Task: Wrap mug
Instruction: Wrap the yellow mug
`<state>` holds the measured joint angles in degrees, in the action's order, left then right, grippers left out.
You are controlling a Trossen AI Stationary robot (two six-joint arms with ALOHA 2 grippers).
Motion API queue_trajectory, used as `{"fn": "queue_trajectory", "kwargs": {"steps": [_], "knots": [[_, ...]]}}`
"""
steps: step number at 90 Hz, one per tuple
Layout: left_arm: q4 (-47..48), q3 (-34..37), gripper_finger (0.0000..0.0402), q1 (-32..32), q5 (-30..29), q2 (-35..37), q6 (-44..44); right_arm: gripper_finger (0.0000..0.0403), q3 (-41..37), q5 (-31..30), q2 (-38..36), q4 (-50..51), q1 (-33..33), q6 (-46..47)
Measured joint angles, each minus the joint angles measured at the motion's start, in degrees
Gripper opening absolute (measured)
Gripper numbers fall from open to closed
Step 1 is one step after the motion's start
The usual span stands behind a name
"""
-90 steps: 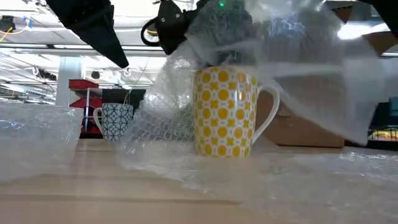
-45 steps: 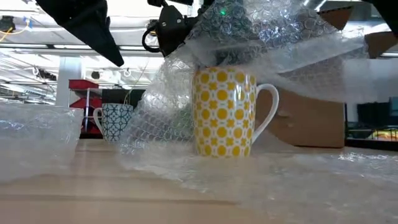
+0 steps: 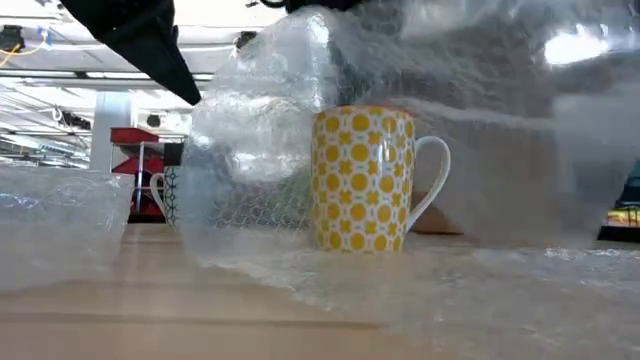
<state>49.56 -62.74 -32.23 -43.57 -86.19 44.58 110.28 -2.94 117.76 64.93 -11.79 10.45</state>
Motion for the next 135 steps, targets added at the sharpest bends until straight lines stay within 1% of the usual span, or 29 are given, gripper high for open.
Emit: {"fn": "queue_trajectory", "kwargs": {"steps": [9,15,21,30,44,59,65,79,94,118,135], "knots": [[0.0,0.0,0.0173,0.0,0.0,0.0,0.0,0.0000,0.1,0.3,-1.1,-0.9,-0.2,0.0],[0.0,0.0,0.0173,0.0,0.0,0.0,0.0,0.0000,-0.5,2.4,-1.1,-1.7,-0.4,0.0],[0.0,0.0,0.0173,0.0,0.0,0.0,0.0,0.0000,-2.7,4.1,-0.4,-2.9,-0.6,0.0],[0.1,0.0,0.0173,0.0,0.0,0.0,0.0,0.0000,-7.7,4.7,-0.1,-5.5,-0.6,1.4],[0.1,0.0,0.0173,0.0,0.0,0.0,0.0,0.0000,-15.1,6.1,-0.3,-12.3,0.1,4.4],[0.0,0.0,0.0173,0.0,0.0,0.0,0.0,0.0000,-19.3,7.4,-0.5,-19.9,0.7,5.3],[0.0,0.0,0.0173,0.0,0.0,0.0,0.0,0.0000,-19.7,7.8,-0.5,-20.6,1.1,6.0],[0.1,0.0,0.0173,0.0,0.0,0.0,0.0,0.0000,-19.6,7.8,0.3,-20.7,2.0,6.1],[0.1,0.0,0.0173,0.0,0.0,0.0,0.0,0.0000,-18.8,7.9,0.5,-18.6,2.3,5.8],[0.0,0.0,0.0173,0.0,0.0,0.0,0.0,0.0000,-9.3,7.6,0.5,-7.7,1.8,4.7],[0.0,0.0,0.0173,0.0,0.0,0.0,0.0,0.0000,-3.6,7.4,0.5,-1.9,0.9,4.9]]}}
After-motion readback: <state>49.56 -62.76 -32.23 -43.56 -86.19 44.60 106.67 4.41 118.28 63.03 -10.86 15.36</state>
